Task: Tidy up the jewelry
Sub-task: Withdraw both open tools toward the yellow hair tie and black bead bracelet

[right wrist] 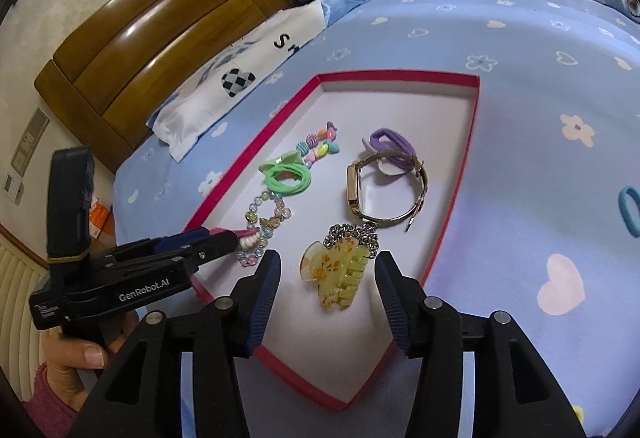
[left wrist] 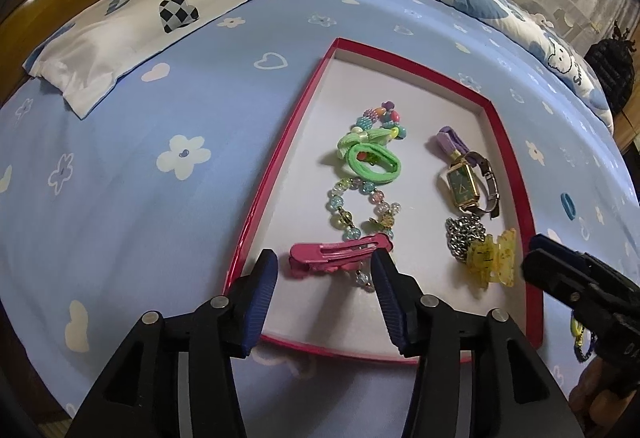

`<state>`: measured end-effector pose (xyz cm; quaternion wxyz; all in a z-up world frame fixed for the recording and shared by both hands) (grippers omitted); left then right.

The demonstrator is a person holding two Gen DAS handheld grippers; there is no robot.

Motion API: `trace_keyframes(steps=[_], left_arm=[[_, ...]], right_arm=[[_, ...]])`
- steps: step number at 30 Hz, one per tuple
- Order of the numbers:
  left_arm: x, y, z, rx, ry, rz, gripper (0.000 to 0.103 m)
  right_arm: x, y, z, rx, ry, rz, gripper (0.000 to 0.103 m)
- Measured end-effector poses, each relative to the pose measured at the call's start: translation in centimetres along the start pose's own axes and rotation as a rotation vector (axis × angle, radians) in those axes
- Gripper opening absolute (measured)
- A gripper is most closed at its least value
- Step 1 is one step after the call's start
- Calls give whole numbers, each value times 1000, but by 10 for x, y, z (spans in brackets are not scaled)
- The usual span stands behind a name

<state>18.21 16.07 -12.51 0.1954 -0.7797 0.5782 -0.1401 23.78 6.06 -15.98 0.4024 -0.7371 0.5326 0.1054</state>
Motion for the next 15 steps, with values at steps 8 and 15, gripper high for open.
trace_keyframes(steps=[8, 15], left_arm=[[-3, 11, -25, 30, 40, -30, 53], [-4, 24, -61, 84, 128, -103, 63]], right_arm=[[-1, 1, -36, 58, -4, 10, 55], [6, 13, -78, 123, 15, 34, 60]])
Point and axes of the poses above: each gripper's, at about its wrist camera, not at the fingertips, and z roughly the way its jaws point, x to its right, y to its underside, the point moved 8 cm from there along z, roughly the way its jaws point, and after that the axes turned 11 degrees about -y, right-handed, at the moved point
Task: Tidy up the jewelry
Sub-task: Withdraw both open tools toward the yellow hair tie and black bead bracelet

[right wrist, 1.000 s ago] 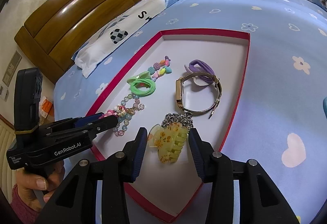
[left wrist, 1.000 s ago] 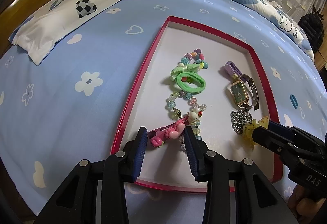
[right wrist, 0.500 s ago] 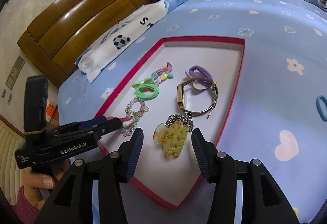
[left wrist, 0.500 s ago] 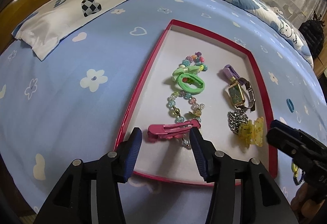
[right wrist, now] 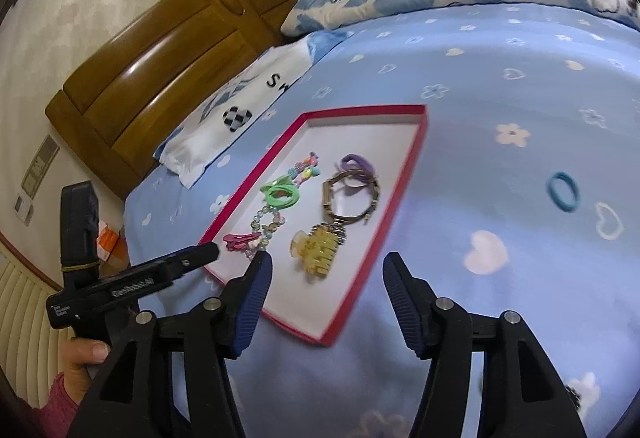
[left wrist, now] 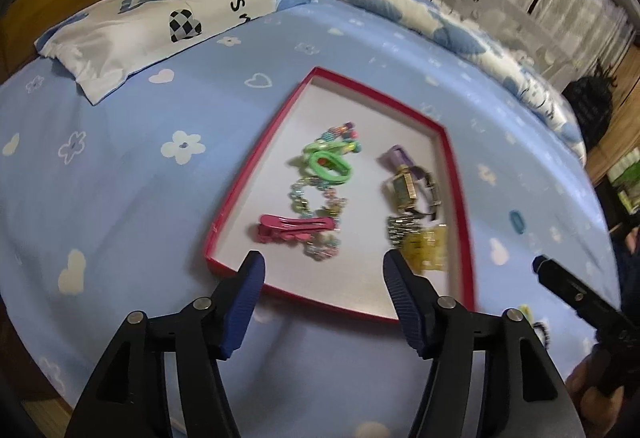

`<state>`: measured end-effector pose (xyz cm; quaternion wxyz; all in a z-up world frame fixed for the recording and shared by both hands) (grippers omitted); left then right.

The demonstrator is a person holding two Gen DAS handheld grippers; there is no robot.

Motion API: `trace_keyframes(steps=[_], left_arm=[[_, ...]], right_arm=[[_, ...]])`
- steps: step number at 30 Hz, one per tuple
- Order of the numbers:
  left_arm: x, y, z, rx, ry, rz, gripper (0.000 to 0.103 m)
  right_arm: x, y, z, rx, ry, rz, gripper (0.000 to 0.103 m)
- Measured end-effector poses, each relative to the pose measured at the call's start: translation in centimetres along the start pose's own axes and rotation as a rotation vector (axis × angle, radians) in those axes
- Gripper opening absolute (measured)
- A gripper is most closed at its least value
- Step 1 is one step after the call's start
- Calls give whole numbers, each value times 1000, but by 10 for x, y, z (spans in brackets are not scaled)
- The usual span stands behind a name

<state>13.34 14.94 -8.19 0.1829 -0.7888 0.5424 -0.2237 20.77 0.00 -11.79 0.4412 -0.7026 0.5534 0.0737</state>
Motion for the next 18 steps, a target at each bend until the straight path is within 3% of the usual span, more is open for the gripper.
trace_keyframes(steps=[5, 18], left_arm=[[9, 8, -26, 37, 47, -8, 71], [48, 36, -60, 56, 119, 108, 75]], right_arm=[[8, 6, -32, 43, 28, 15, 68], [48, 38, -123, 158, 144, 90, 70]])
Point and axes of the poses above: each gripper's, at about its wrist camera, not at the fingertips, and z roughly the way its jaws point, x to its right, y to its underside, the point moved 8 cm from there along z, roughly the way its jaws point, and after that the axes turned 11 degrees about -y, right-handed, at the moved point
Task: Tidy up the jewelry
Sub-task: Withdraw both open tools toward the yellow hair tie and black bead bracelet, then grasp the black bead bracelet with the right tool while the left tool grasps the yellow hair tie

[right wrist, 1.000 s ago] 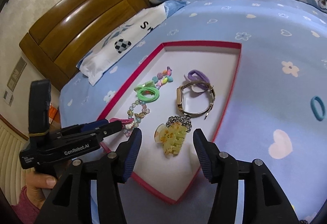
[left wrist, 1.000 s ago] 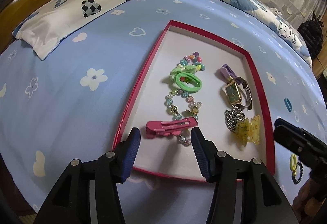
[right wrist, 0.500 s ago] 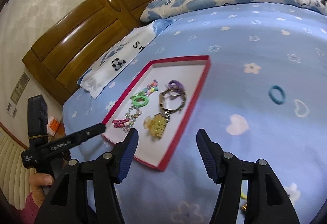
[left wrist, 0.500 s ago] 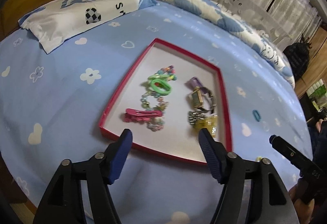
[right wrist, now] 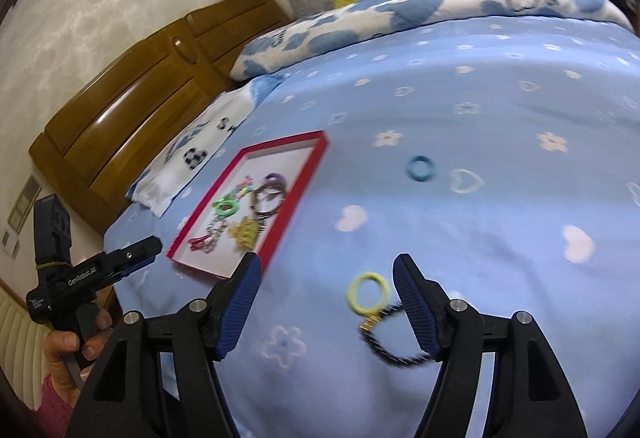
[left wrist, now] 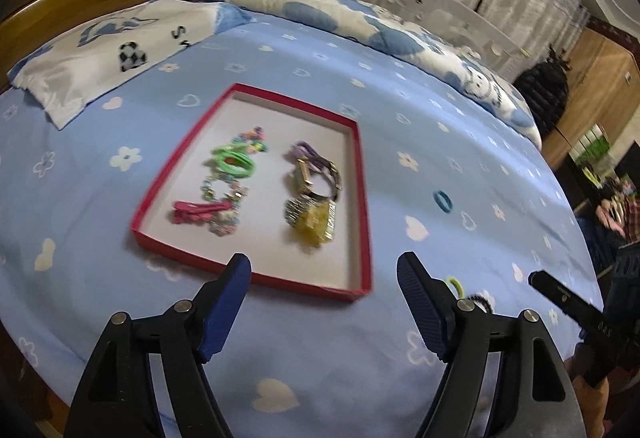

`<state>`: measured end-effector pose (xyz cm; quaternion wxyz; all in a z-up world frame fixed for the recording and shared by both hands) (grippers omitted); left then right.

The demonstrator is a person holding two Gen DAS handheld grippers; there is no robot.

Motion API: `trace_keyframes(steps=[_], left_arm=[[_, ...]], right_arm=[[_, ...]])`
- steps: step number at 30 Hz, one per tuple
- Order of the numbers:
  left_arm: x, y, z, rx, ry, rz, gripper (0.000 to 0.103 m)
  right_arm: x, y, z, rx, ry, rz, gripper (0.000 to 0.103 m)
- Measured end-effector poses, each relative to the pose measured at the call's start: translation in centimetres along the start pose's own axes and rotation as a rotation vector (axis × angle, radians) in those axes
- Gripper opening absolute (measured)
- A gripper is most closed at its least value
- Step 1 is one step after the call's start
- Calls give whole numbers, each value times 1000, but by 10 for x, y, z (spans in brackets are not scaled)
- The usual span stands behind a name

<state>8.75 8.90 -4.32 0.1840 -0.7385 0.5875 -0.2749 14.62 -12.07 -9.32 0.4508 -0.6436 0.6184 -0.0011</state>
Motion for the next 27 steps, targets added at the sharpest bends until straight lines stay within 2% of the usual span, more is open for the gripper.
trace_keyframes(steps=[11, 25, 27], left_arm=[[47, 18, 13, -52, 33, 123, 75], [107, 25, 53, -97, 47, 264, 75], [113, 24, 60, -102, 46, 279, 74]], right_arm=[[44, 19, -38, 47, 89, 62, 70], [60, 38, -31, 5, 112, 69, 69], [60, 40, -27, -11, 119, 51, 65]])
Point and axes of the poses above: each gripper's, at about its wrist camera, not at the fingertips, and z roughly the way its jaws point, x to its right, y to its underside, the point moved 8 cm from there along z, roughly the way its jaws point, and after that the axes turned 11 degrees about -y, right-handed, at the moved point
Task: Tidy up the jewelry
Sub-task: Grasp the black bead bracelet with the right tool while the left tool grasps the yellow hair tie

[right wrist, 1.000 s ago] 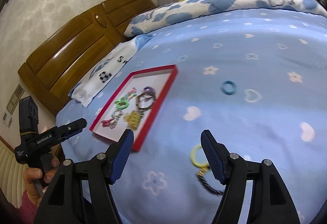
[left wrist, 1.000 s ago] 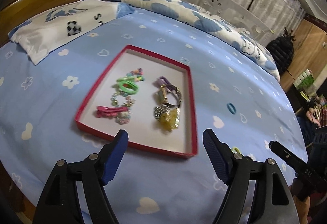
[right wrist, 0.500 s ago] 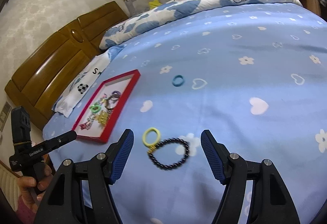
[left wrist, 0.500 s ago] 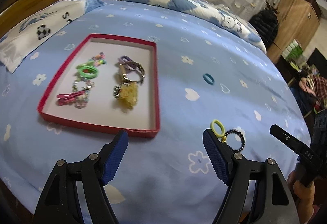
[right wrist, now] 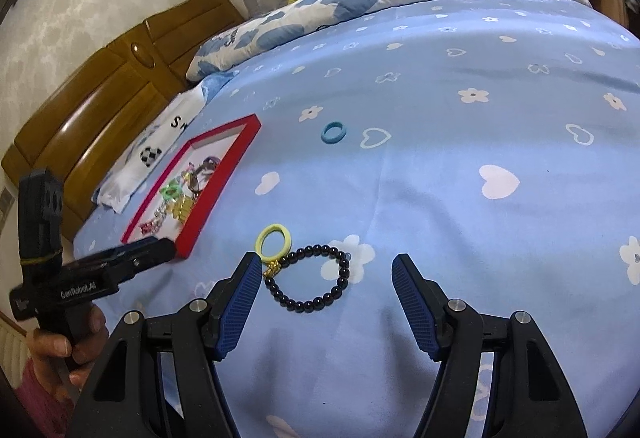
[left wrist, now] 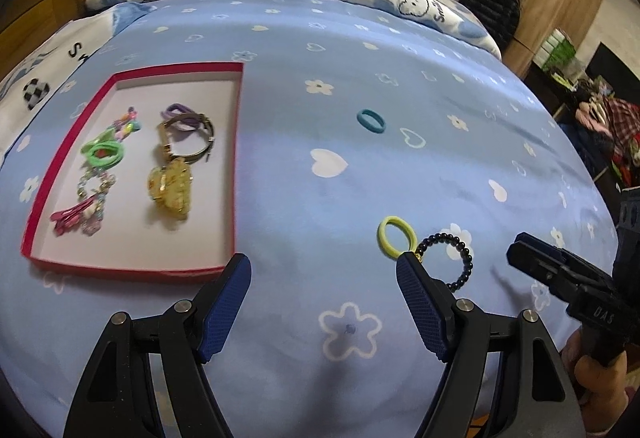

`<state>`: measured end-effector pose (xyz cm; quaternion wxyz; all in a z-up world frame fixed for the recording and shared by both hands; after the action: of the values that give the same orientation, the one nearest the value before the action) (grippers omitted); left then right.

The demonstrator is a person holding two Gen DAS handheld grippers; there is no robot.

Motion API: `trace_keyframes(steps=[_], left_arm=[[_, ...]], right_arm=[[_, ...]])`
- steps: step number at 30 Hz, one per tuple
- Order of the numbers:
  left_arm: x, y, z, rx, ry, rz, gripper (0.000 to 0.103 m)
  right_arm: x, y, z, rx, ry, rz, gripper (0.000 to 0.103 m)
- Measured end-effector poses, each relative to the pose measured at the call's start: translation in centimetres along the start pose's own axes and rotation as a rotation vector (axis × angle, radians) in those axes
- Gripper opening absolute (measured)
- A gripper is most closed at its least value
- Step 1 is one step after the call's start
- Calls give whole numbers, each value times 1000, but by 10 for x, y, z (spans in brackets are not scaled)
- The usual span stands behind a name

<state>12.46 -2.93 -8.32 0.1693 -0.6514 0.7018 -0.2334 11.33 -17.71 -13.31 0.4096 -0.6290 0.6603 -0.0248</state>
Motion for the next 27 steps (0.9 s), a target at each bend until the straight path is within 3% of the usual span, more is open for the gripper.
trace_keyframes(steps=[4, 17, 19, 26, 27], left_arm=[[9, -5, 12, -7, -1, 23, 74], [36, -17, 54, -47, -7, 95, 72], [40, -19, 62, -56, -2, 104, 64], [58, -21, 86, -94, 20, 184, 53], [62, -20, 89, -96, 15, 209, 47]], right_arm=[[0, 7, 10, -45, 19, -23, 54], [10, 15, 37, -122, 47, -50, 36], [11, 17, 40, -131, 52, -54, 36], [12, 16, 45, -138, 54, -63, 33], [13, 16, 45, -139, 54, -64, 33]])
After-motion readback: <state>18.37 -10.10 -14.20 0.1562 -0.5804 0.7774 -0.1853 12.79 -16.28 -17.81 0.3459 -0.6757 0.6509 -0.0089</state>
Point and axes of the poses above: each gripper's, at about its wrist camera, not at the fingertips, and z roughly the way its jaws point, x to its right, y to its underside, the point moved 8 cm from there along z, roughly the way its jaws point, and after that the axes turned 11 degrees about -y, right-handed, at the moved point
